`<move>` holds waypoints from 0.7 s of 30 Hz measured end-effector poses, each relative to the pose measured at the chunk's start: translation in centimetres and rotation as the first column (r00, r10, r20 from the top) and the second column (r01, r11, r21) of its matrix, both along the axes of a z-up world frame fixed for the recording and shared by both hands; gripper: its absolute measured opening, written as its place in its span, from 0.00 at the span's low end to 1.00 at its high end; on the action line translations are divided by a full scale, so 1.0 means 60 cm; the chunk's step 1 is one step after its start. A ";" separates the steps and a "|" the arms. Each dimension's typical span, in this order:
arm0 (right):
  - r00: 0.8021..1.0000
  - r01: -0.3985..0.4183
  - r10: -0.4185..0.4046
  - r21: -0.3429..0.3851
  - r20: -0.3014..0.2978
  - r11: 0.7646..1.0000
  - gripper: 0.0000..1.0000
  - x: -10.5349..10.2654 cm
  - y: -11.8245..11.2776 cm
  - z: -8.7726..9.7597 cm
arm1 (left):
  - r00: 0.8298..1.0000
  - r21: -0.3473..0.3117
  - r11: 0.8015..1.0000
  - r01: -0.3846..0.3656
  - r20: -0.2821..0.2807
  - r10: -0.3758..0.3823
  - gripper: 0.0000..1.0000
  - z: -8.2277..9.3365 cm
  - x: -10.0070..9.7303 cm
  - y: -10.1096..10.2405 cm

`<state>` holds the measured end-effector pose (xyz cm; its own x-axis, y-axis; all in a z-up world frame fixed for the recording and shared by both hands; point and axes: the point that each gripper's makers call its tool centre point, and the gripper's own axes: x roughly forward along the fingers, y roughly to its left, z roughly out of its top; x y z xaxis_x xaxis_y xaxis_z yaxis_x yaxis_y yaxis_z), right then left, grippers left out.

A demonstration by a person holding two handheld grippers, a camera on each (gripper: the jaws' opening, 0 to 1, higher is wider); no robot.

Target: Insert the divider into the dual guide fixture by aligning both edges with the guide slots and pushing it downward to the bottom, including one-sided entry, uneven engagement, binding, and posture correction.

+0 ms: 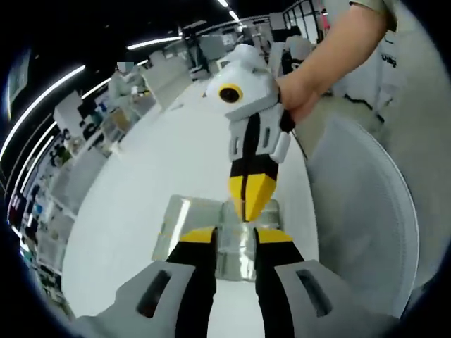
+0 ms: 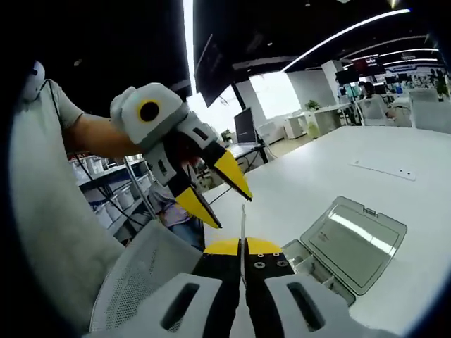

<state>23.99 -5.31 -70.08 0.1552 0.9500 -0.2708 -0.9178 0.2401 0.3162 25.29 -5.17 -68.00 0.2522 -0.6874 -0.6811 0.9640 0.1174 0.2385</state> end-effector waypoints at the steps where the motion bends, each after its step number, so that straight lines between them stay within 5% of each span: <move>1: 1.000 -0.004 0.004 -0.003 0.006 1.000 0.00 0.000 0.000 0.000 | 1.000 0.005 1.000 0.004 -0.004 -0.004 0.14 -0.001 0.000 0.000; 21: 0.981 -0.124 0.134 -0.075 0.141 0.989 0.00 -0.038 0.010 0.002 | 0.970 0.079 0.993 0.088 -0.232 -0.068 0.01 -0.010 -0.038 -0.008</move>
<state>21.69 -4.72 -69.97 0.0750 0.9454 -0.3171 -0.9774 0.1327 0.1644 23.04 -5.65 -68.62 0.0312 -0.6334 -0.7732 0.9995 0.0281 0.0173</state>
